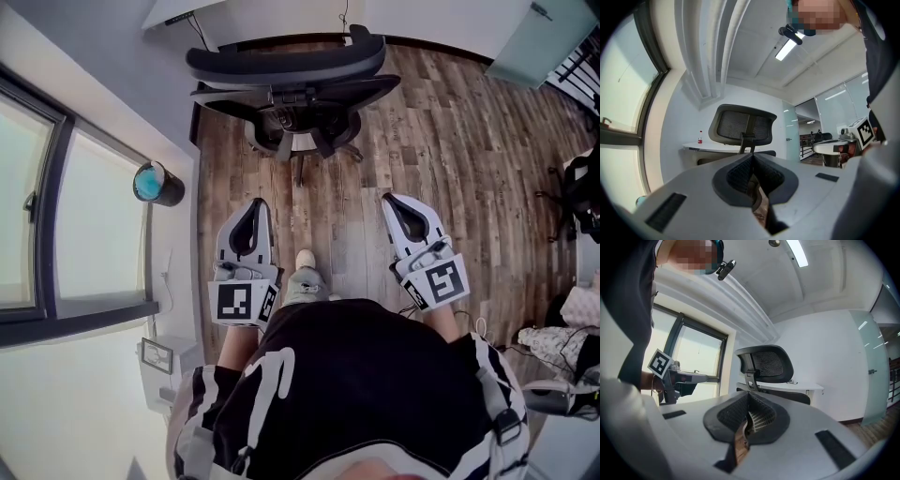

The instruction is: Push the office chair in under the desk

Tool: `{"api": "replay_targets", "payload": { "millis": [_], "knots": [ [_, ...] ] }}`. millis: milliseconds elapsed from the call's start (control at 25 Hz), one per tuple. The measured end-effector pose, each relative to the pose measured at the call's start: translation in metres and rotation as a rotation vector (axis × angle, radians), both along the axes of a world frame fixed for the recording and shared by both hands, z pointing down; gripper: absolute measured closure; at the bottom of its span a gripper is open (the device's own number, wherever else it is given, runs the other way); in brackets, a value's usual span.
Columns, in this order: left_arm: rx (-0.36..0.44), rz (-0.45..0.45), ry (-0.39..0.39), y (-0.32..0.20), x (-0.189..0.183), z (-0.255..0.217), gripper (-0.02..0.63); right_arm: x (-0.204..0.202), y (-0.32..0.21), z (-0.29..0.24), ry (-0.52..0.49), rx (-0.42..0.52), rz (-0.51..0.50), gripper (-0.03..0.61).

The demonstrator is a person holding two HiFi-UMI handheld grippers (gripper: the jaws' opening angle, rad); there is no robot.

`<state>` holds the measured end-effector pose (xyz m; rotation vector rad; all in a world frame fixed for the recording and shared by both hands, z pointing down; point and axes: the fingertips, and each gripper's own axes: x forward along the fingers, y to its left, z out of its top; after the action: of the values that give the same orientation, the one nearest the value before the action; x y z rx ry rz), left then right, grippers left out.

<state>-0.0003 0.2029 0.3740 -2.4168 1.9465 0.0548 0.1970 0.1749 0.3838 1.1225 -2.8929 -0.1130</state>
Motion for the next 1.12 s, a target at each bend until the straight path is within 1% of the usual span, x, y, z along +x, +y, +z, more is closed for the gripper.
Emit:
{"api": "replay_targets", "payload": {
  "millis": [520,760,920,1120],
  "knots": [
    [0.008,-0.024,-0.011,-0.050,-0.044,-0.013,0.606,-0.028,-0.051,-0.013,-0.018,0.013,0.023,0.568],
    [0.012,-0.022,-0.019,-0.072,-0.056,-0.019,0.606,-0.034,-0.070,-0.018,-0.027,0.014,0.037,0.568],
    [0.021,-0.016,-0.024,-0.089,-0.065,-0.024,0.606,-0.036,-0.084,-0.018,-0.058,-0.015,0.058,0.567],
    [0.023,-0.010,-0.017,-0.111,-0.079,-0.027,0.606,-0.042,-0.107,-0.022,-0.048,0.002,0.106,0.566]
  ]
}}
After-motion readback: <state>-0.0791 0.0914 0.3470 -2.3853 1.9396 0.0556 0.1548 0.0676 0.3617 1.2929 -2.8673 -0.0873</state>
